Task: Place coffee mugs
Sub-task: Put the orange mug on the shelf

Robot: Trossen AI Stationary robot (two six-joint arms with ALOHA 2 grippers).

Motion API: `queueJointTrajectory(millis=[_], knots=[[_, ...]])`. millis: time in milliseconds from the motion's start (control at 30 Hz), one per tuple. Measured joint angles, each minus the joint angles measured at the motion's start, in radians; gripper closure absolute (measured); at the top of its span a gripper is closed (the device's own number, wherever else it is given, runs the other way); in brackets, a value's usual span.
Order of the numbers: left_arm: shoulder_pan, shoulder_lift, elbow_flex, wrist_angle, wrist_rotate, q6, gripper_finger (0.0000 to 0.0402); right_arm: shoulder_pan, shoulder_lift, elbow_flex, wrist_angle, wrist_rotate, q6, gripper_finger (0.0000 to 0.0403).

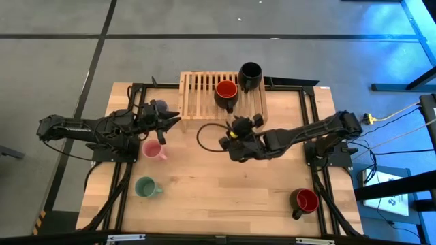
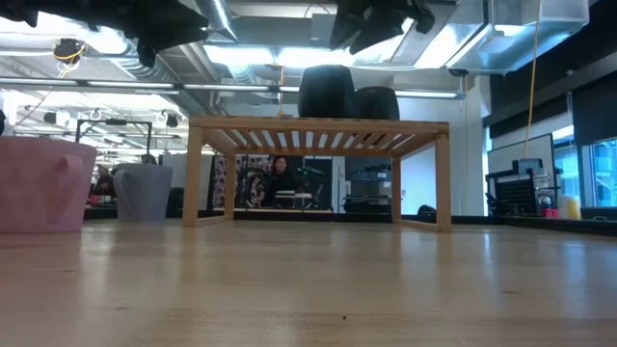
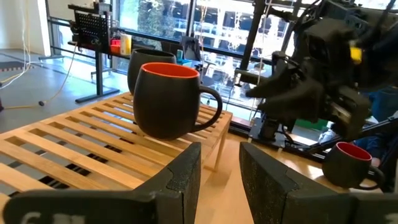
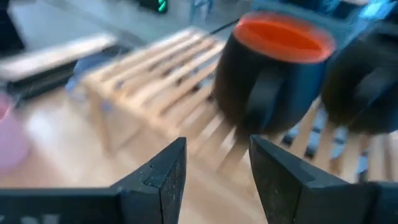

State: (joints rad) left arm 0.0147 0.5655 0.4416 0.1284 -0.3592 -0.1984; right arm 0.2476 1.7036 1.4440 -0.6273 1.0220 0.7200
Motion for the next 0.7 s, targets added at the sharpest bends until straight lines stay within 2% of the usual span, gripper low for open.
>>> queueJointTrajectory(millis=[100,167,267,367,433,567,700], knots=[[0.000,0.009,0.000,0.000,0.000,0.000,0.0297,0.021,-0.008,-0.076,0.047,-0.041,0.046,0.0246],[0.000,0.017,0.000,-0.004,0.000,0.000,0.0297,0.025,-0.021,-0.120,0.123,0.042,0.084,0.0250],[0.000,0.018,0.000,-0.006,0.000,0.000,0.0297,0.010,-0.038,-0.180,0.142,0.177,0.165,0.0256],[0.000,0.018,0.000,-0.008,-0.002,0.000,0.0297,-0.012,-0.033,-0.212,0.196,0.241,0.182,0.0258],[0.000,0.018,0.000,-0.010,-0.009,0.000,0.0297,-0.024,-0.033,-0.219,0.264,0.232,0.139,0.0259],[0.000,0.018,0.000,-0.009,-0.029,0.000,0.0297,-0.035,-0.026,-0.232,0.383,0.137,-0.019,0.0259],[0.000,0.018,0.000,-0.009,-0.029,0.000,0.0297,-0.051,-0.028,-0.231,0.429,0.146,-0.088,0.0259]])
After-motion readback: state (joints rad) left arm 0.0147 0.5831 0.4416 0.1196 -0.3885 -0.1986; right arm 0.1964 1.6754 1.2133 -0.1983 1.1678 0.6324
